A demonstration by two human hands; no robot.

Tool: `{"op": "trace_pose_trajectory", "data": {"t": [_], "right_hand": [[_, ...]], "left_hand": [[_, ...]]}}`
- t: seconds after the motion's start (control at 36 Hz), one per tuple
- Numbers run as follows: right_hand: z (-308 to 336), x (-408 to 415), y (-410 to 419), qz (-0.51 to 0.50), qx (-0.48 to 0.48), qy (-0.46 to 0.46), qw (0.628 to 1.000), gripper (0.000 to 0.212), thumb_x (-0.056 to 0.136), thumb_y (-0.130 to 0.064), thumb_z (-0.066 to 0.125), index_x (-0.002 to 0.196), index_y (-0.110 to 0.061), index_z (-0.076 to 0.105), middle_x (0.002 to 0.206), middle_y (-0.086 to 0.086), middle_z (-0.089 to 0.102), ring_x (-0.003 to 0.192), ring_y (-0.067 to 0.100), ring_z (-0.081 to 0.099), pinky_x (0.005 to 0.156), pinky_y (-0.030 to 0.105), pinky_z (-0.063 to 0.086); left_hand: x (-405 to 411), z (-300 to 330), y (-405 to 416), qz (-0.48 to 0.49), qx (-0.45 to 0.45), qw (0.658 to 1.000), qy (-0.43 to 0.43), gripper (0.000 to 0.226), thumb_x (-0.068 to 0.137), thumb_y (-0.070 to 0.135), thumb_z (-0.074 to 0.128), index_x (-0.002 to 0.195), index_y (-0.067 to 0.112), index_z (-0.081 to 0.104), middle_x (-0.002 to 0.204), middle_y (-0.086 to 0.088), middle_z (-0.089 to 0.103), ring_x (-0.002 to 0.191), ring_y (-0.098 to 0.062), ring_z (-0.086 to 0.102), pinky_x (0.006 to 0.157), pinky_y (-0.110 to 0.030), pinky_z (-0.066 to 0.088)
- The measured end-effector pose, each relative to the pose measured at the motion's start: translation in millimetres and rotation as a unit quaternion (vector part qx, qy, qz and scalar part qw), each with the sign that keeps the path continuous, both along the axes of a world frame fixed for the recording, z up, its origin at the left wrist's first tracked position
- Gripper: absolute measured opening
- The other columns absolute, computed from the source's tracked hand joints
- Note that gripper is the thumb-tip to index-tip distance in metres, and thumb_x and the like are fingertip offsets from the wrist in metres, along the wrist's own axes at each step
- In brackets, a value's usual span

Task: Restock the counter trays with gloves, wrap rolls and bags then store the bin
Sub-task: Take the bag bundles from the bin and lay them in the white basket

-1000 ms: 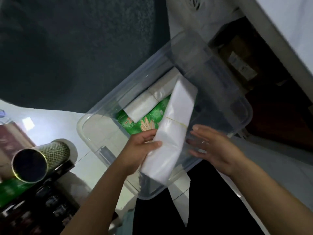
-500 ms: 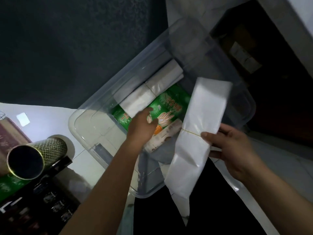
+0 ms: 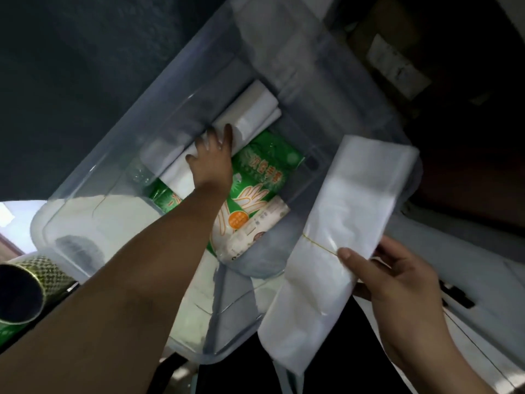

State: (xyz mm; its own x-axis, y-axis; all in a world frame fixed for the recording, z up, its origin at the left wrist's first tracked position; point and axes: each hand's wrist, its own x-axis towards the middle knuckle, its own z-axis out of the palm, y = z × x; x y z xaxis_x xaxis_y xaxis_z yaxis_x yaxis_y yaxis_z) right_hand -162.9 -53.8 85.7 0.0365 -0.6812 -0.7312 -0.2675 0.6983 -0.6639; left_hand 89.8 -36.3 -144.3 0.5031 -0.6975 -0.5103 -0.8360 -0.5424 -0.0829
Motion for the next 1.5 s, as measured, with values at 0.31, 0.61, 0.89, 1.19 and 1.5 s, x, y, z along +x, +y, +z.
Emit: {"op": "trace_pose_trajectory", "data": {"t": [0.31,0.61,0.89,1.19,1.5], "right_hand": [[1.5,-4.3,-6.9,-0.018,0.016,0.002,1.000,0.024,0.080,0.001,0.073,0.089,-0.021,0.079,0.084,0.011,0.075,0.068,0.020,0.070,0.061,0.038,0.060],[61.1,11.2,-33.1,0.104,-0.096,-0.039,0.989,0.035,0.078,-0.001,0.076,0.080,-0.036,0.078,0.079,-0.007,0.077,0.072,0.015,0.067,0.073,0.046,0.057],[100.5,-6.4,-72.7,0.250,-0.187,-0.042,0.949,0.025,0.080,-0.012,0.077,0.098,-0.030,0.075,0.088,-0.014,0.075,0.082,0.007,0.071,0.078,0.038,0.060],[157.2,-16.7,-89.4,0.251,-0.210,-0.099,0.940,0.026,0.076,-0.029,0.079,0.102,-0.034,0.077,0.098,-0.007,0.077,0.080,0.008,0.073,0.065,0.025,0.059],[203.7,-80.4,-28.1,0.064,-0.246,-0.048,0.966,0.015,0.082,-0.013,0.076,0.092,-0.024,0.077,0.092,-0.002,0.077,0.081,0.023,0.074,0.061,0.037,0.061]], "left_hand": [[29.5,34.6,-12.5,0.042,-0.017,0.998,0.053,0.047,0.093,0.014,0.061,0.138,0.018,0.047,0.127,-0.021,0.059,0.114,-0.044,0.057,0.086,-0.047,0.050],[2.4,153.8,56.5,0.340,-0.078,0.909,0.229,0.042,0.084,0.004,0.060,0.124,0.014,0.063,0.119,-0.015,0.068,0.108,-0.035,0.063,0.090,-0.038,0.051],[-26.6,250.8,105.9,0.481,-0.175,0.797,0.320,0.055,0.078,-0.003,0.069,0.129,0.014,0.058,0.120,-0.011,0.064,0.101,-0.030,0.061,0.087,-0.039,0.052],[-64.7,341.8,128.3,0.538,-0.317,0.607,0.491,0.058,0.082,-0.002,0.073,0.133,0.024,0.057,0.114,-0.007,0.074,0.101,-0.027,0.072,0.073,-0.036,0.060],[-74.6,370.7,138.3,0.441,-0.333,0.554,0.622,0.050,0.085,0.013,0.073,0.131,0.023,0.058,0.122,-0.006,0.071,0.114,-0.032,0.066,0.096,-0.050,0.054]]}}
